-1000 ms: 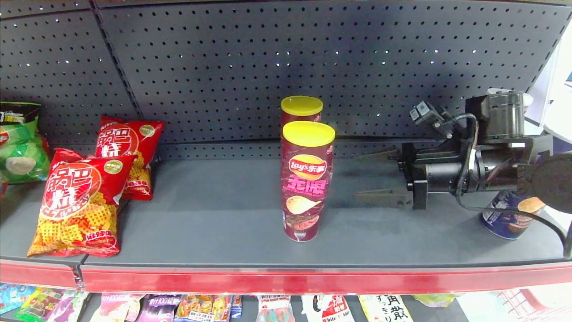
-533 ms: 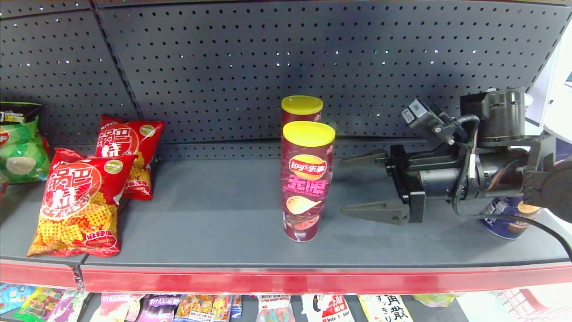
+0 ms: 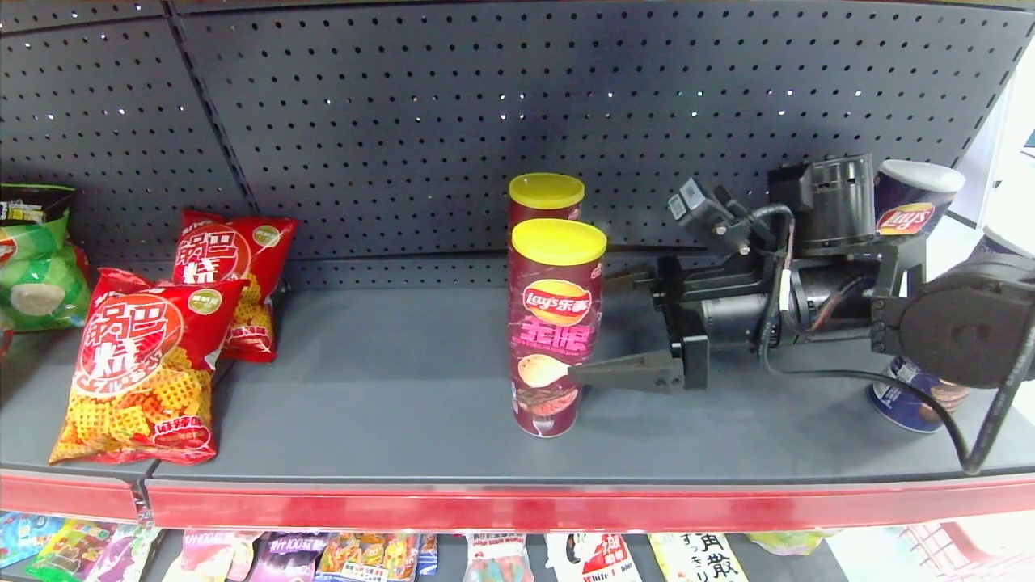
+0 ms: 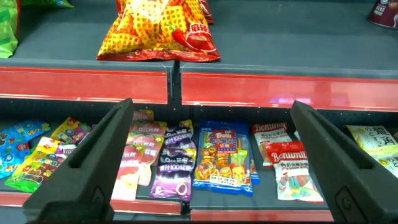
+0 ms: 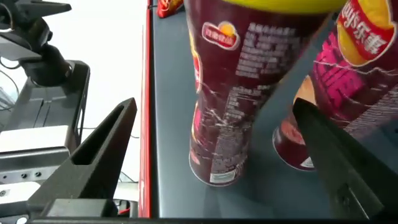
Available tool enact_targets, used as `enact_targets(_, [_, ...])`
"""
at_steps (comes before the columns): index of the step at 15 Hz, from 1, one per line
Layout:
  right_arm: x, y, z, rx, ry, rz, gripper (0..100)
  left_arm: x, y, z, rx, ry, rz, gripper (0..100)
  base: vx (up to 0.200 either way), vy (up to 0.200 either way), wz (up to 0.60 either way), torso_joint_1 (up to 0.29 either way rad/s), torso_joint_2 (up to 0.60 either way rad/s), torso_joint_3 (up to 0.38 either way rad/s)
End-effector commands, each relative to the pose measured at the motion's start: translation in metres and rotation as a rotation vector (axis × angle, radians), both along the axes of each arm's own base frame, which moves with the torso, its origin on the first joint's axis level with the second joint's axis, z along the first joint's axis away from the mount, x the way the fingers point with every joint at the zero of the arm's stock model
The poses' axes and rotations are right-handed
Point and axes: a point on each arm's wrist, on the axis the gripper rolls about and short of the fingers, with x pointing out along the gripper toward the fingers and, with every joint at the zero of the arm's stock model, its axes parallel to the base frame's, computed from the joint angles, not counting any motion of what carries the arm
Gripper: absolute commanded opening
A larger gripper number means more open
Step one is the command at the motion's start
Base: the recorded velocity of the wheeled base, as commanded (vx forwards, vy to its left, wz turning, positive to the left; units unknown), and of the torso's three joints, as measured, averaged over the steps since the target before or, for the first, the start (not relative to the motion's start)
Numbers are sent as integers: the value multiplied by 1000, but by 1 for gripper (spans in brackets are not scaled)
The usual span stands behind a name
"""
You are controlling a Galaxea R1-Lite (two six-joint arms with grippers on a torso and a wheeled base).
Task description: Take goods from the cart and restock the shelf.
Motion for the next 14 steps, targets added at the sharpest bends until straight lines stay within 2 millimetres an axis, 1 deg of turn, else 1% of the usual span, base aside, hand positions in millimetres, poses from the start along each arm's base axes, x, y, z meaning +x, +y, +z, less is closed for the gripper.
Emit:
enact_targets(1, [4, 5, -8, -10, 17, 9, 100, 0, 0, 0, -1, 0, 1, 100, 0, 0, 0, 0, 0, 0])
enact_targets(10, [20, -11, -18, -34, 17, -63, 100, 0, 0, 0, -1, 0, 1, 100, 0, 0, 0, 0, 0, 0])
enact_targets(14, [23, -14, -20, -44, 17, -93, 100, 0, 0, 0, -1, 0, 1, 100, 0, 0, 0, 0, 0, 0])
